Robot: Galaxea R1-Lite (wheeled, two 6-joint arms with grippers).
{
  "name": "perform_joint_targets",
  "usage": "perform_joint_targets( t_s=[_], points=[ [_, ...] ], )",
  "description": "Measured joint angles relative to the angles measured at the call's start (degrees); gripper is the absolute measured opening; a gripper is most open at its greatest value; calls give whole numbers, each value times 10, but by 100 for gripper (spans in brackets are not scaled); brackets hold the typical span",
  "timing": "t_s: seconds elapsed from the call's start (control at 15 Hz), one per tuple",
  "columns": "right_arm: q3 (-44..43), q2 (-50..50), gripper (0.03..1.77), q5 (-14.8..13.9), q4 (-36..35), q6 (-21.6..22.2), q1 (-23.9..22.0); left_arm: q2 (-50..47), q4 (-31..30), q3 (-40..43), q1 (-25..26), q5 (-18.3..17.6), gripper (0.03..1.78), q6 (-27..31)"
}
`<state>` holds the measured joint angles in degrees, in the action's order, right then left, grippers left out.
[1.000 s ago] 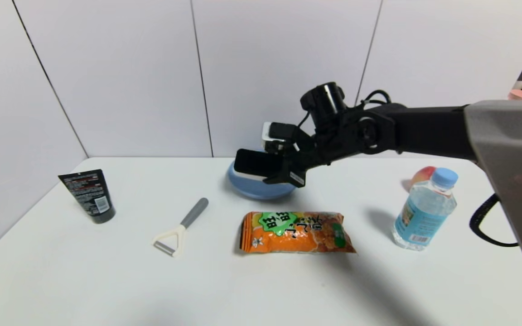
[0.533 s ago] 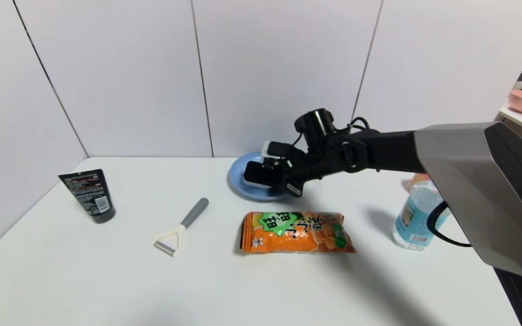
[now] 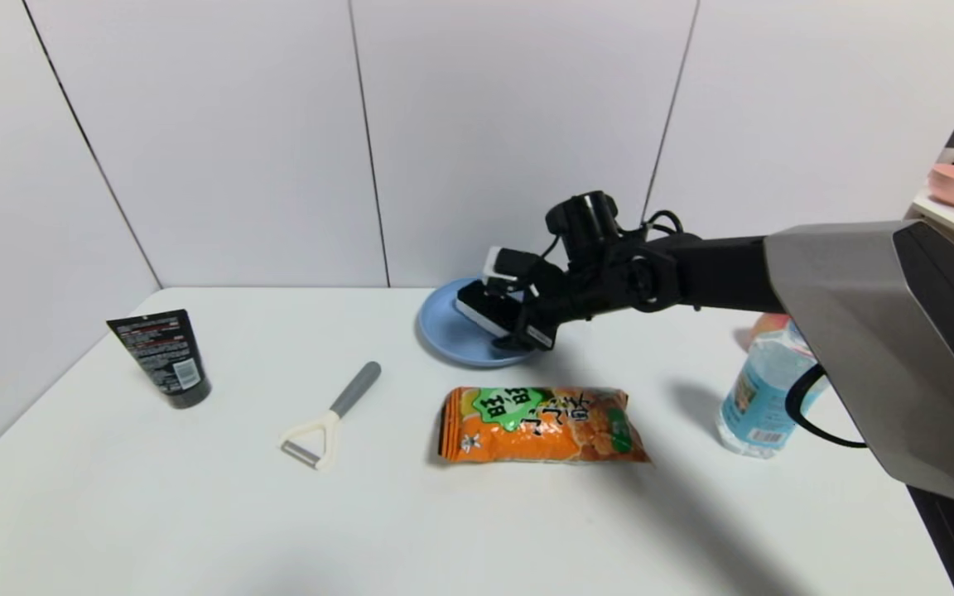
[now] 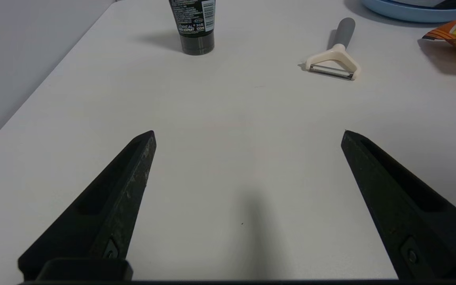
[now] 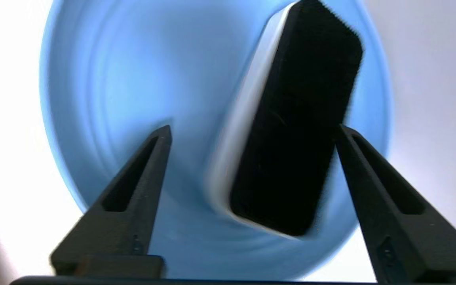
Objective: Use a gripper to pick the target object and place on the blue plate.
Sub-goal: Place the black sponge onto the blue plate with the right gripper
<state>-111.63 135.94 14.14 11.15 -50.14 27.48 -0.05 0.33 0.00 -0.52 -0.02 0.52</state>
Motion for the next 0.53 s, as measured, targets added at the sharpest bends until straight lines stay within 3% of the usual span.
perform_joint_targets(
  t_s=[0.33,0.53],
  points=[
    [0,-43,157,3,-37,37,4,0,0,0,0,0,169,0],
    [1,-116,162,5,-46,105,4,0,0,0,0,0,169,0]
  ],
)
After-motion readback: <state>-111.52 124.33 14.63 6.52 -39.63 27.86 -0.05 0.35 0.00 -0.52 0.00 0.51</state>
